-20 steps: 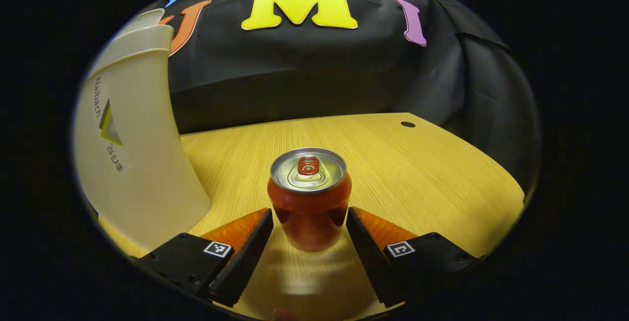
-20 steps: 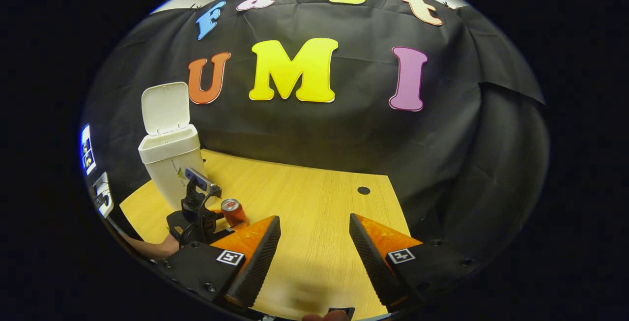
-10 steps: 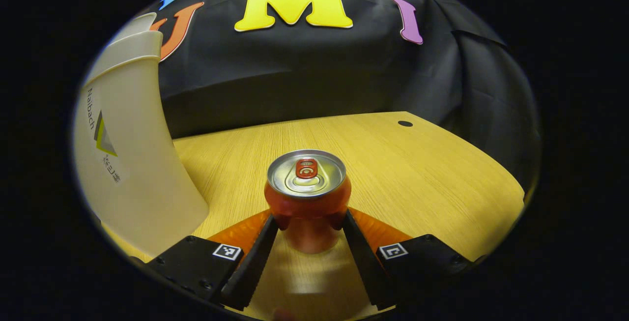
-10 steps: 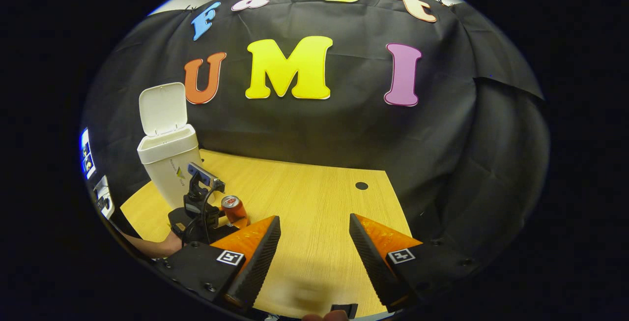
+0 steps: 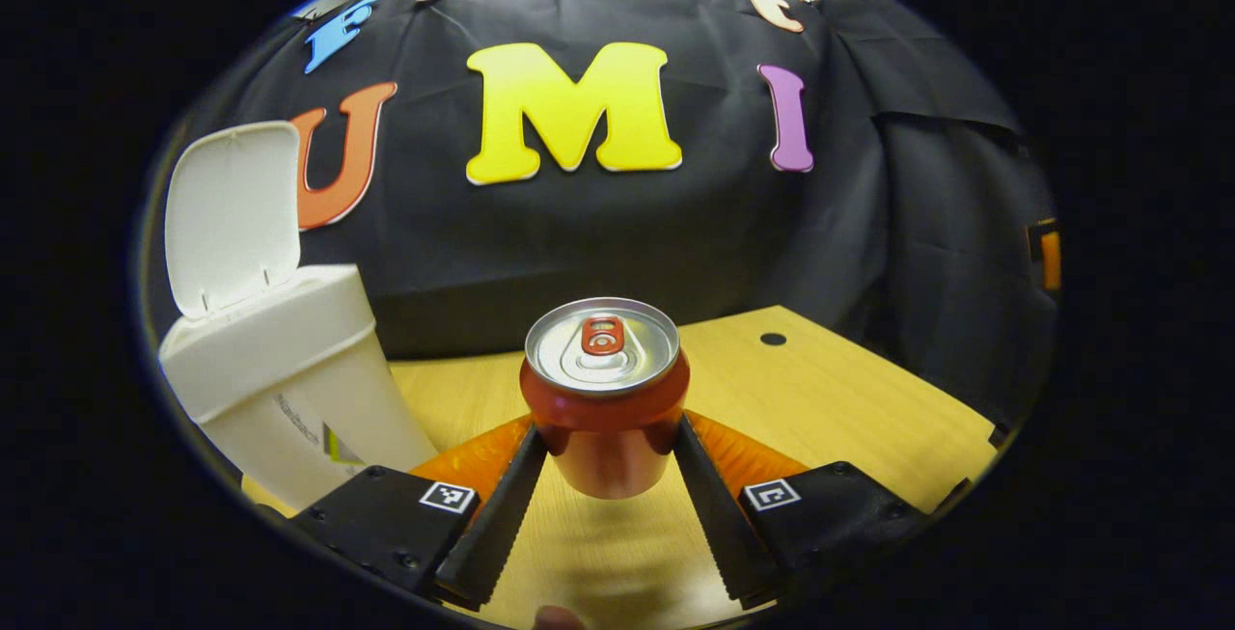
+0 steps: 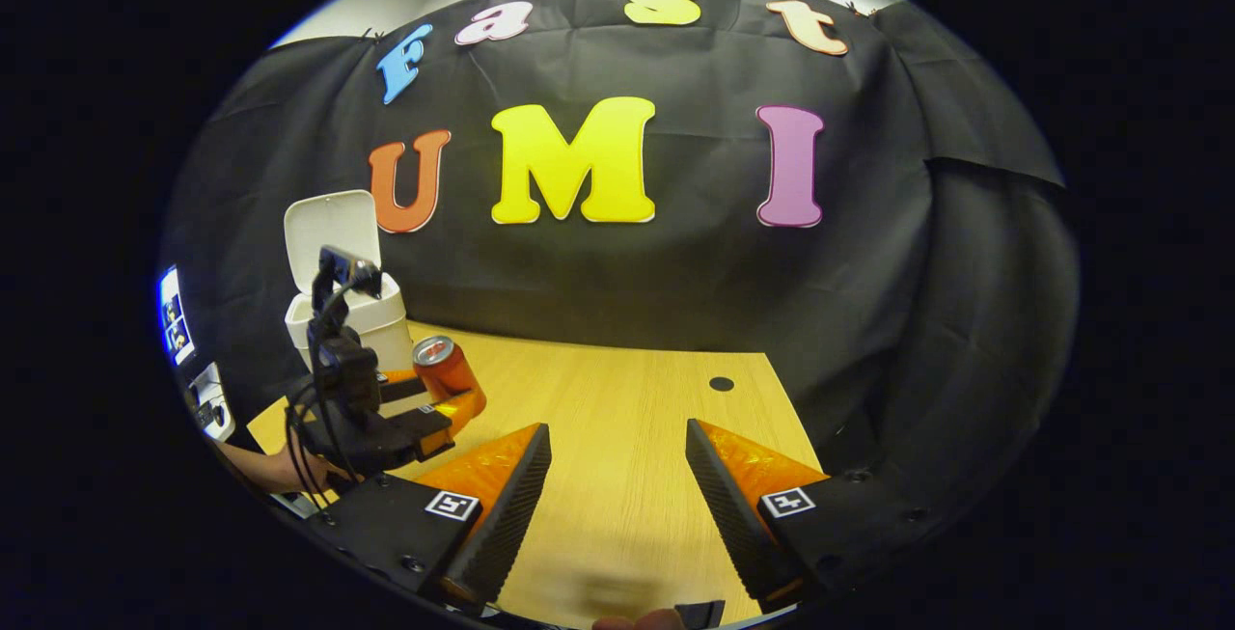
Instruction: Press the lid of the desktop garbage bin to open it, pick up the crumpled paper on the desktop and throw it into the bin, then pick up the pop can on the desktop and drop it into the bin, and finally close the garbage bin lid.
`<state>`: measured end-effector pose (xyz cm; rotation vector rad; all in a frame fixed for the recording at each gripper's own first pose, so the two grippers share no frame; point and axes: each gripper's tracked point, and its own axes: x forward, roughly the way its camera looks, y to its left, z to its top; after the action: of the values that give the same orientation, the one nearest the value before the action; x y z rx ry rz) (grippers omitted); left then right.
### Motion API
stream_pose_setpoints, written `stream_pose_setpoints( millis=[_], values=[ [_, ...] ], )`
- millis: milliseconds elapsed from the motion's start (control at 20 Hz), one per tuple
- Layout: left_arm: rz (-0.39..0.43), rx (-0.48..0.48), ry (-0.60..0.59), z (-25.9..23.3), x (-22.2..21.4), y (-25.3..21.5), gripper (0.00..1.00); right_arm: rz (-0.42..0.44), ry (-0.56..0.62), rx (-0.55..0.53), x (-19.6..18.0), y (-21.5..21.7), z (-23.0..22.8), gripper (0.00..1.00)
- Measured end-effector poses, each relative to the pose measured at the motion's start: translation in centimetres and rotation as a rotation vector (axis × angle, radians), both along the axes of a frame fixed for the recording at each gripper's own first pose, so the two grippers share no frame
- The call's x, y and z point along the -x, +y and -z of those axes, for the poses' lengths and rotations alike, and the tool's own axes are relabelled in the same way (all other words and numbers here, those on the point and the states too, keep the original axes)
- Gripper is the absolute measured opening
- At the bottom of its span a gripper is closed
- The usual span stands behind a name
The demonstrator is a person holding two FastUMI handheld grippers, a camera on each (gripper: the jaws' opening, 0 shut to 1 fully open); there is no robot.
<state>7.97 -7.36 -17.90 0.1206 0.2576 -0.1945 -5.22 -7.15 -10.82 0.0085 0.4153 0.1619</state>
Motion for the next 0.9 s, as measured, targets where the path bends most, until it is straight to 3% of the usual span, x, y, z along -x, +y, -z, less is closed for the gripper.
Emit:
stream_pose_setpoints(
  millis=[200, 450, 650, 900],
  values=[
    [-0.077, 0.041, -0.079, -7.4, -0.8, 2.8, 0.85, 0.021, -0.037, -0.02, -0.5, -0.4, -1.1, 0.88],
    [-0.232, 0.007, -0.164, -13.7, -2.4, 12.2, 0.85, 0.019, -0.064, -0.036, -0.7, 0.3, -2.2, 0.9],
    [-0.345, -0.006, -0.179, -15.1, -3.6, 19.2, 0.85, -0.028, -0.056, -0.052, -1.8, 3.3, -2.3, 0.9],
    [-0.416, -0.028, -0.094, -11.7, -3.8, 24.0, 0.86, -0.07, -0.056, -0.044, -2.4, 5.9, -2.5, 0.9]
  ],
)
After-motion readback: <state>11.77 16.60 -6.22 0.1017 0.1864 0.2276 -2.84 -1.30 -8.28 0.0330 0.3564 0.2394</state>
